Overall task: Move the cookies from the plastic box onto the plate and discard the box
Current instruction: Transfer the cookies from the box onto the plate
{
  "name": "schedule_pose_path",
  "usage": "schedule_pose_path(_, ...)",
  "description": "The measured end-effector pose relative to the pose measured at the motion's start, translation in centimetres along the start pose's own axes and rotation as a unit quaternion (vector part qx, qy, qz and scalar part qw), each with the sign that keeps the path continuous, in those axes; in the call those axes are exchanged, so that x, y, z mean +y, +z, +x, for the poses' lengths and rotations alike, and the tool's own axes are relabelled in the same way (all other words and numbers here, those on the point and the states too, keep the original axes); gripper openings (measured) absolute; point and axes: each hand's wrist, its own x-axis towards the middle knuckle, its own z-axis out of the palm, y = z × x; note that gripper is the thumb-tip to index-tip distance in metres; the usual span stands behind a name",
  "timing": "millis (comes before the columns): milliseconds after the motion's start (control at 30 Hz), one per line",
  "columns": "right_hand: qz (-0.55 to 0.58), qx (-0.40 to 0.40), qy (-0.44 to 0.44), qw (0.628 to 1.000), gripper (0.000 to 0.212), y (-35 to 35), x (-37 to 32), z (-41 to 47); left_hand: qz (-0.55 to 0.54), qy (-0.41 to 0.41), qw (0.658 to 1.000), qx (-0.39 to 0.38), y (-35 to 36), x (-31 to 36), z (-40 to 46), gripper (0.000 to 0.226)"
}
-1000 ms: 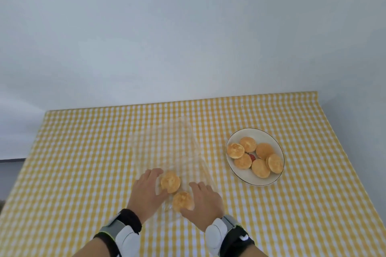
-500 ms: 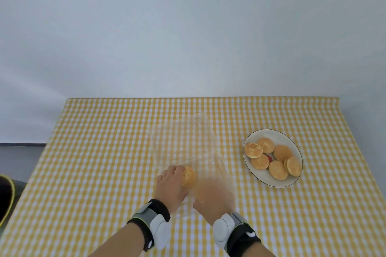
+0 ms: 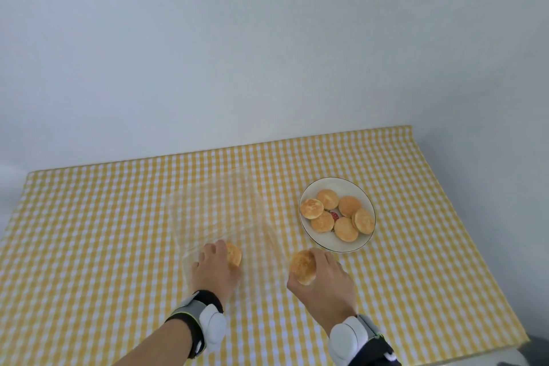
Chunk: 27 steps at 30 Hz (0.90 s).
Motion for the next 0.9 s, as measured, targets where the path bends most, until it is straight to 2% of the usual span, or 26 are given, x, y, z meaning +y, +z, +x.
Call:
schedule_pose_path(100, 0.007, 0.022, 0.023, 0.999, 0.065, -1.8, 1.9, 0.8, -0.004, -0.041, 0.999, -0.006, -0.4, 1.2, -0.1, 0.059)
schedule_pose_path(200, 0.015, 0.037, 0.044, 0.998, 0.061, -3.7, 3.8, 2.3, -0.014, -0.043, 0.999, 0.008, -0.8, 3.2, -0.5, 0.059)
schedule_pose_path(300, 0.003, 0.04, 0.057, 0.998, 0.065, -5.2, 5.4, 4.7, -0.06, 0.01, 0.998, 0.025, -1.2, 6.5, -1.1, 0.052)
schedule_pose_path(400, -0.015, 0.047, 0.057, 0.997, 0.069, -6.4, 6.2, 7.4, -0.113, 0.079, 0.991, 0.002, -1.4, 10.4, -1.4, 0.049)
schedule_pose_path(533, -0.026, 0.047, 0.038, 0.998, 0.063, -7.5, 6.6, 11.0, -0.13, 0.149, 0.98, -0.028, -0.6, 15.3, -0.8, 0.048)
schedule_pose_path(667, -0.064, 0.006, 0.025, 0.998, 0.066, -8.2, 6.7, 14.5, -0.125, 0.177, 0.975, -0.053, 1.0, 18.7, 0.4, 0.052)
schedule_pose_path(833, -0.097, -0.07, 0.008, 0.993, 0.07, -8.5, 7.1, 16.9, -0.132, 0.181, 0.972, -0.066, 2.9, 20.8, 1.3, 0.046)
schedule_pose_path(900, -0.112, -0.1, -0.004, 0.989, 0.077, -8.1, 7.2, 17.2, -0.132, 0.177, 0.973, -0.063, 3.4, 21.1, 1.5, 0.047)
